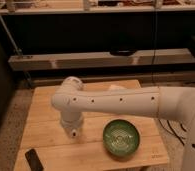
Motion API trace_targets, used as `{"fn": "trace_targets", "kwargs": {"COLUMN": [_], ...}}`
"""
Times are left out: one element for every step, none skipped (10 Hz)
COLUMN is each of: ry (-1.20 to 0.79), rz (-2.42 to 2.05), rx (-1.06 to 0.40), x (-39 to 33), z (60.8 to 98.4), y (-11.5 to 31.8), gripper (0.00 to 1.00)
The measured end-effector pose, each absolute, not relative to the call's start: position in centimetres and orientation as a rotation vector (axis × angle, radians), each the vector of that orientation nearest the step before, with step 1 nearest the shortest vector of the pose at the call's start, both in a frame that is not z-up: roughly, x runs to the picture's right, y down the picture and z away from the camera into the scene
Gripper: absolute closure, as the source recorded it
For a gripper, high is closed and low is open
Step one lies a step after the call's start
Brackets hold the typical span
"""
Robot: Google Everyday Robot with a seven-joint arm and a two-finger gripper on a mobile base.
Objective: Stand the bottle upright
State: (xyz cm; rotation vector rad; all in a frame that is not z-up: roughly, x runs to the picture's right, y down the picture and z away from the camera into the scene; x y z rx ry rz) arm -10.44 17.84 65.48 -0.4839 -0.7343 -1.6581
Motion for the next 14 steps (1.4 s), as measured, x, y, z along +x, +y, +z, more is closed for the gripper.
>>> {"fn": "trace_targets", "kwargs": {"ry": [-0.736, -0.741, -0.764, -0.814, -0.866, -0.907, -0.948, -0.987, -1.01, -1.036, -1.041, -1.035, -1.036, -1.047], "rz": [-1.678, -1.699, -1.717, -1.733, -1.737, -1.739, -1.741, -1.742, -1.741, -1.739, -1.742, -1.745, -1.743, -1.734], "rx": [-0.468, -0.456, -0.443, -0.425, -0.4, -0.381, -0.374, -0.403, -0.435, -0.478, -0.516, -0.533, -0.546, -0.559], "x": [-10.4, -10.4, -10.5, -10.6, -10.6, -10.6, -10.7, -11.0, -11.0, -11.1, -11.1, -11.2, -11.3, -11.6], "z": [65.0, 64.7, 64.7, 64.8, 64.8, 64.7, 64.4, 63.9, 63.6, 63.5, 63.5, 63.6, 63.9, 64.7], "y": [16.1, 14.8, 14.1, 13.6, 13.2, 12.9, 12.2, 11.2, 10.7, 10.1, 9.6, 9.4, 9.5, 9.7], "gripper": [1.0, 1.0, 1.0, 1.0, 1.0, 1.0, 1.0, 1.0, 1.0, 1.0, 1.0, 1.0, 1.0, 1.0]}}
